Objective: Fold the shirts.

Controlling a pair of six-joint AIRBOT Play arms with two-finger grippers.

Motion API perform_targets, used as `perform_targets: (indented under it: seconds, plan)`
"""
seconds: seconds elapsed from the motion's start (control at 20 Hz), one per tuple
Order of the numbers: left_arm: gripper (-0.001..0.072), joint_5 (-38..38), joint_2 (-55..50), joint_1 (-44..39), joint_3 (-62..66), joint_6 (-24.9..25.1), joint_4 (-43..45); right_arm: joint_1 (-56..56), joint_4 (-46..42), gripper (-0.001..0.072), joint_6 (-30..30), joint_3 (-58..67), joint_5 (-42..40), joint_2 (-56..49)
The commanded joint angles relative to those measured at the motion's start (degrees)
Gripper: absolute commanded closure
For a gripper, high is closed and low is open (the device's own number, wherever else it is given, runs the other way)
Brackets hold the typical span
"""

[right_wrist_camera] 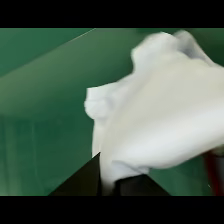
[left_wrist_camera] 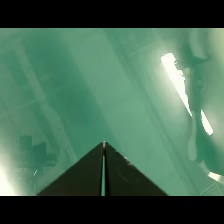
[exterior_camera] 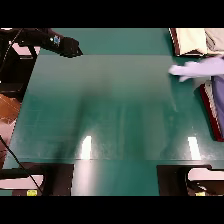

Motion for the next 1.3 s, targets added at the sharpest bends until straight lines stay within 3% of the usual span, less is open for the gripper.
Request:
perform_targets:
  seconds: [0.0,0.4,0.7,1.0,1.25]
  plan:
    - [0.0683,0.20,0.04,-0.15,0.00,-0.52,-0.07,-10.10,-0.20,0.0693,0.48,0.09,-2.47,0.92]
    - [0.0683,0.20,0.04,-0.15,0.00,-1.88,-0.96,-10.93,-0.15,0.0693,0.39,6.16,-9.35,0.72]
    - [0.0682,-1.03,0.04,-0.15,0.00,-1.84,-1.57,-11.85,-0.72,0.0693,0.44,17.90,-1.57,1.07]
    - [0.0682,-1.49,0.04,-0.15,0.00,-1.81,-1.57,-18.05,-2.08,0.0693,0.35,5.46,3.21,9.44]
    - [0.0682,-1.53,0.04,-0.15,0.00,-1.44,-1.57,-22.56,-15.96,0.0692,0.26,-10.16,9.01,17.16]
